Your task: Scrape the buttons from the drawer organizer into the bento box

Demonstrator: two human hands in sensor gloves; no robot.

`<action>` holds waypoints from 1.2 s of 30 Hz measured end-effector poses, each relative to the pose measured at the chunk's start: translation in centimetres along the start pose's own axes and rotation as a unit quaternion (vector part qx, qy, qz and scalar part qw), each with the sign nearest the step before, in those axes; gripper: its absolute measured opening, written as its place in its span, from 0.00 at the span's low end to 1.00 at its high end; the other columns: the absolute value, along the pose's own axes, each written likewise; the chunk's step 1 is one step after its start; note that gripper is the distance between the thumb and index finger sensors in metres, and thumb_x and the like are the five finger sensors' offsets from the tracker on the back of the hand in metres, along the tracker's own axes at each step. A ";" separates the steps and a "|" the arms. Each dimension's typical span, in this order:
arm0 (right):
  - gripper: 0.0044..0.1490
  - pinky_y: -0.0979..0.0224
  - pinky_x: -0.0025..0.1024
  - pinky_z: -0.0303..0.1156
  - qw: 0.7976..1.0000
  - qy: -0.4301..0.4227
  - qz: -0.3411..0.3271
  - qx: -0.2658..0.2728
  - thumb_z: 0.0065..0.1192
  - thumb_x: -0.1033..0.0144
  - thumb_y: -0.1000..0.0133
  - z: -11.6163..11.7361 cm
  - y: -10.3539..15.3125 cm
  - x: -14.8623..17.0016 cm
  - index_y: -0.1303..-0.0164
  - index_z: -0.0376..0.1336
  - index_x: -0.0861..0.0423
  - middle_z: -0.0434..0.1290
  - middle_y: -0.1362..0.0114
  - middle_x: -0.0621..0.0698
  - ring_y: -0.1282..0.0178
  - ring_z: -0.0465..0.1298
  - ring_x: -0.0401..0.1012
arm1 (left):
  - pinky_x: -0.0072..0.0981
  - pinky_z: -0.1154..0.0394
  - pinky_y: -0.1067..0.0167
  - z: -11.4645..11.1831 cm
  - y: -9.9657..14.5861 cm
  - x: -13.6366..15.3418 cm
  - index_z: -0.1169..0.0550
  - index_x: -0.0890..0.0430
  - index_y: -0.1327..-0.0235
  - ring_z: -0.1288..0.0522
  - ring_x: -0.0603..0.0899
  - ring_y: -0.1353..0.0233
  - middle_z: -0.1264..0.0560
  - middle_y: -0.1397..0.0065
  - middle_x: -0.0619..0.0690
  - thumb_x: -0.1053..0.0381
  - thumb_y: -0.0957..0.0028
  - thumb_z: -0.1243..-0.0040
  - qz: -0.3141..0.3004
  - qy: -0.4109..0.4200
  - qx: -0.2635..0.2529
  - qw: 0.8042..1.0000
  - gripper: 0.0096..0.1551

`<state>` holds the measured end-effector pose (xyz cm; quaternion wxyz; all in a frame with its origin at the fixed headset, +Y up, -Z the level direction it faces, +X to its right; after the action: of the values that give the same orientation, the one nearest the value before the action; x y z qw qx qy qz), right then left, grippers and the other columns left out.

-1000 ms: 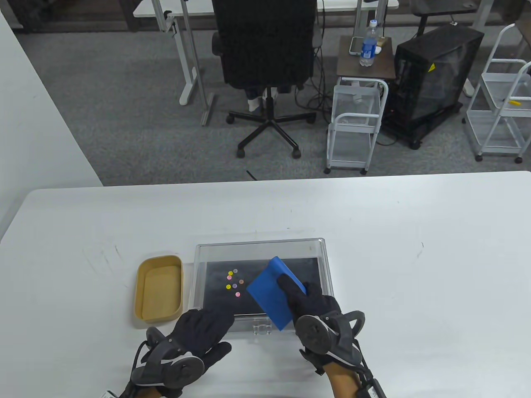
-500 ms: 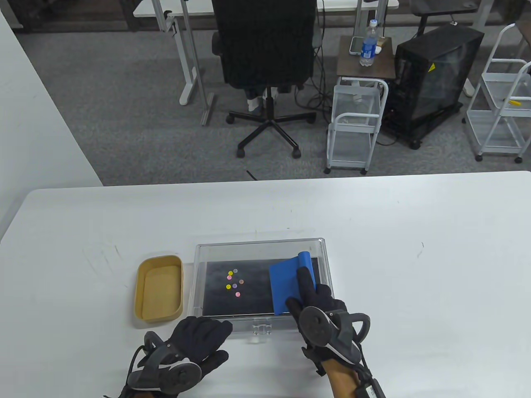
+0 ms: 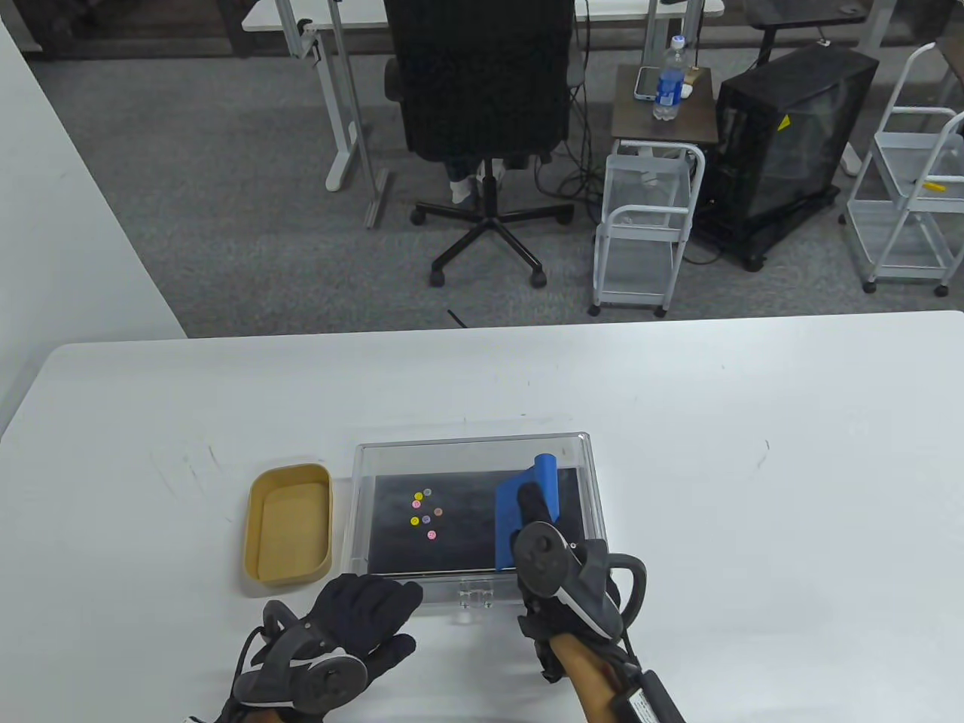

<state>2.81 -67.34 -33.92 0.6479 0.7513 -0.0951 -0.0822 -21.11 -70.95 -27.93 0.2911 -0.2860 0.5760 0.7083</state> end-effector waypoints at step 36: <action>0.26 0.52 0.40 0.84 0.996 0.013 -0.067 -0.058 0.63 0.55 0.39 2.7 -4.0 -10.7 0.32 0.58 0.43 0.75 0.53 0.52 0.78 0.76 0.29 | 0.63 0.29 0.31 0.0 -0.1 0.1 0.34 0.50 0.20 0.22 0.60 0.28 0.26 0.26 0.50 0.34 0.40 0.60 0.004 0.001 0.013 1.000 0.38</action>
<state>-8.03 -66.72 -38.29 0.6845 0.7183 -0.0309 -0.1209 -21.08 -70.95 -28.03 0.2918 -0.2807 0.5864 0.7016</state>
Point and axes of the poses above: the tracker on the back of each hand, its own x axis roughly to the little-finger side, its own y axis roughly from the fingertips to the wrist, z = x × y, the point moved 2 cm from there along -y, roughly from the wrist to the fingertips
